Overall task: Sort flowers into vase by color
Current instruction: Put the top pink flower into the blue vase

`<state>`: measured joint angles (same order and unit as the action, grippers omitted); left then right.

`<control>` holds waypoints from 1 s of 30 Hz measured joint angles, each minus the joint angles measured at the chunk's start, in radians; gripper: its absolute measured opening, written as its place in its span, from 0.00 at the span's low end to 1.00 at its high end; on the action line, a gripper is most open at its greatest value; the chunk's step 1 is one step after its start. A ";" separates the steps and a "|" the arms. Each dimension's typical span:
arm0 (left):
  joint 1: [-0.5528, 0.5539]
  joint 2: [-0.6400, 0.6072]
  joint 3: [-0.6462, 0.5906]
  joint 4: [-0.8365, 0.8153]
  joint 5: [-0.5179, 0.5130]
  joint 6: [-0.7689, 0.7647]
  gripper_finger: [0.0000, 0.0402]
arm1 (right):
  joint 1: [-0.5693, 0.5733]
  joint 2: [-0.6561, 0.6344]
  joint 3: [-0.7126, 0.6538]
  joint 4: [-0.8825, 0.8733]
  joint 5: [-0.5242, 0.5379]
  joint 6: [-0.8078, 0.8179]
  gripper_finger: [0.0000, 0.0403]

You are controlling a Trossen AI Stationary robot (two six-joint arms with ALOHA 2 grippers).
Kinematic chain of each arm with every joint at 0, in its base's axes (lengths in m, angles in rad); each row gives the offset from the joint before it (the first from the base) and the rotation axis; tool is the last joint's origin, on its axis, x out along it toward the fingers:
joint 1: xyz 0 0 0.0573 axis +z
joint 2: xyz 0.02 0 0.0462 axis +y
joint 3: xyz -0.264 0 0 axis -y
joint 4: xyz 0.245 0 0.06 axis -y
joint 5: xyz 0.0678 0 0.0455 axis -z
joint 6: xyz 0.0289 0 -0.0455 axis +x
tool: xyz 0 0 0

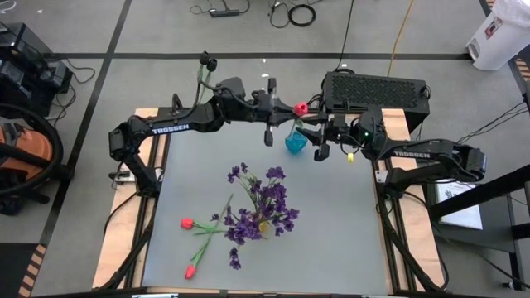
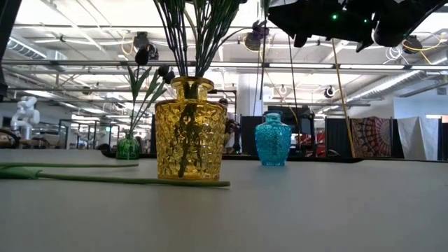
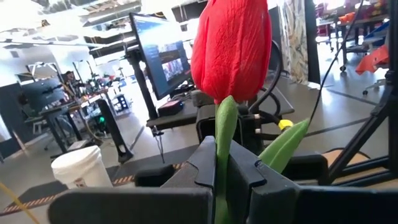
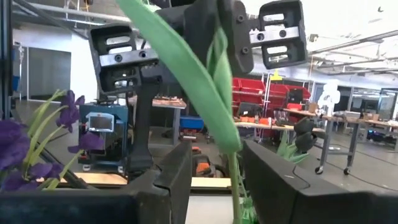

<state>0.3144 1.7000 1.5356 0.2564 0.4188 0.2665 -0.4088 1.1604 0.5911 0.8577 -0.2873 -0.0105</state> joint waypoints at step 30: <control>-0.047 0.037 0.001 0.018 0.000 0.000 0.04 | 0.065 -0.001 0.000 -0.002 0.001 0.025 0.33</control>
<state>0.2671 1.7372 1.5370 0.2746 0.4191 0.2668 -0.3439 1.1599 0.5911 0.8558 -0.2859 0.0147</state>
